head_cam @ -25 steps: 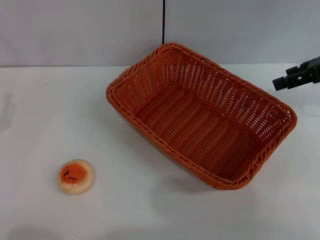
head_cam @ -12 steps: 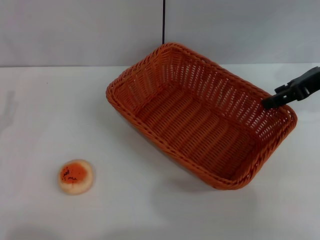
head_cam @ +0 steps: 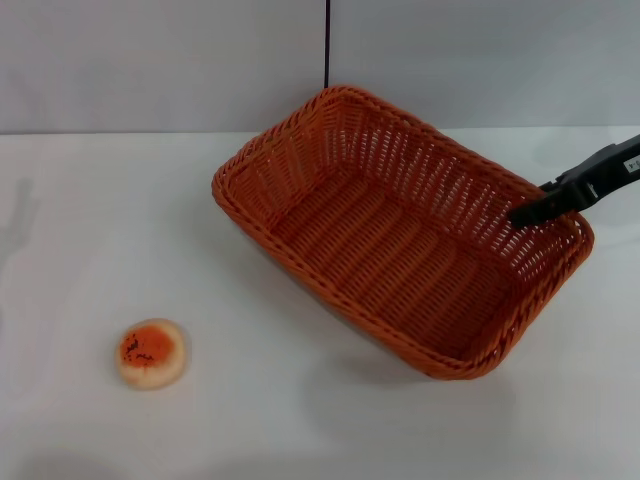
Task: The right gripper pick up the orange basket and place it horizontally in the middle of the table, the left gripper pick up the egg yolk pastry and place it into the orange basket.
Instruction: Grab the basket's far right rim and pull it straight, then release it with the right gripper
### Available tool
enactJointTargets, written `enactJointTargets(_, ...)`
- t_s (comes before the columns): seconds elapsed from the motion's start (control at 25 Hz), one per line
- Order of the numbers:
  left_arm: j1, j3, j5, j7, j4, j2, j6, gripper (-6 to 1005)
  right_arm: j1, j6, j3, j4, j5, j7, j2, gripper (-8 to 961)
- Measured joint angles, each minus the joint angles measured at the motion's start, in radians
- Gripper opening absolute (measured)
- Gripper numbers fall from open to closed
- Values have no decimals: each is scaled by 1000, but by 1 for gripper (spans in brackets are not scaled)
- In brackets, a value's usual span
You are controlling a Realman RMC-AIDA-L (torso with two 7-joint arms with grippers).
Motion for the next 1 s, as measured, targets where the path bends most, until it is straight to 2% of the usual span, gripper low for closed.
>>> enactJointTargets(0.48,-4,9,0,0,0,0,-25,807,-7,4,-2,-1,-1,-18,0,395)
enactJointTargets(0.68,-5,9,0,-10,0,-1,-25,804,-11,14,-1,0,-1,-20,0,193)
enactJointTargets(1.0,-5,10,0,-13,0,-1,-25,800,-20,7,6,-4,10,-32,1,166)
